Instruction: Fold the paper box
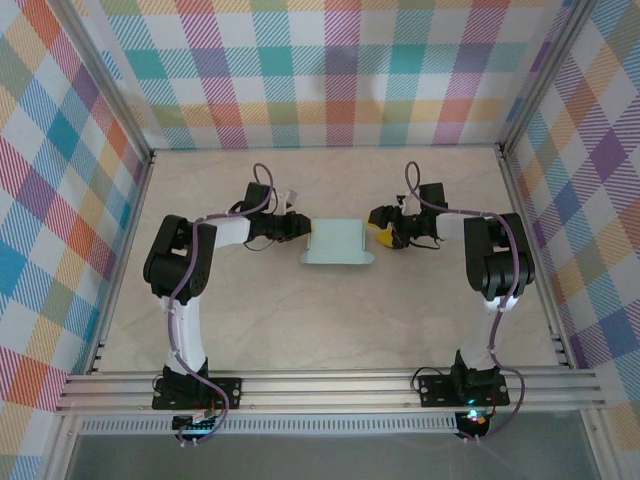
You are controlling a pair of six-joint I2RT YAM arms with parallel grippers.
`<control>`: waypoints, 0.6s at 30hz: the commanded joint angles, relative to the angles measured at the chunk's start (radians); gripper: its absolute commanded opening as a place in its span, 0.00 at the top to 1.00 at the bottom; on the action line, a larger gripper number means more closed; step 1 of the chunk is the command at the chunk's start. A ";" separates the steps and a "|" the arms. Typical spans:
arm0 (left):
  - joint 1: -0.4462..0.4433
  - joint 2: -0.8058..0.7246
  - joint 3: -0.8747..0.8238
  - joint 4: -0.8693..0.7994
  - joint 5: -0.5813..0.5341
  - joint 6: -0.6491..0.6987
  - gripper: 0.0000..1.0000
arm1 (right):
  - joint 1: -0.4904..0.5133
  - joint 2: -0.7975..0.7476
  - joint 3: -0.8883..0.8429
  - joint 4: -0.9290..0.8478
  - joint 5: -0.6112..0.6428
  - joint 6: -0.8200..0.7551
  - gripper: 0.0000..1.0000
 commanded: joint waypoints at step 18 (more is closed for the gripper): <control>0.067 0.088 -0.074 0.050 0.091 -0.033 0.81 | 0.091 0.019 -0.002 0.120 -0.080 0.108 0.29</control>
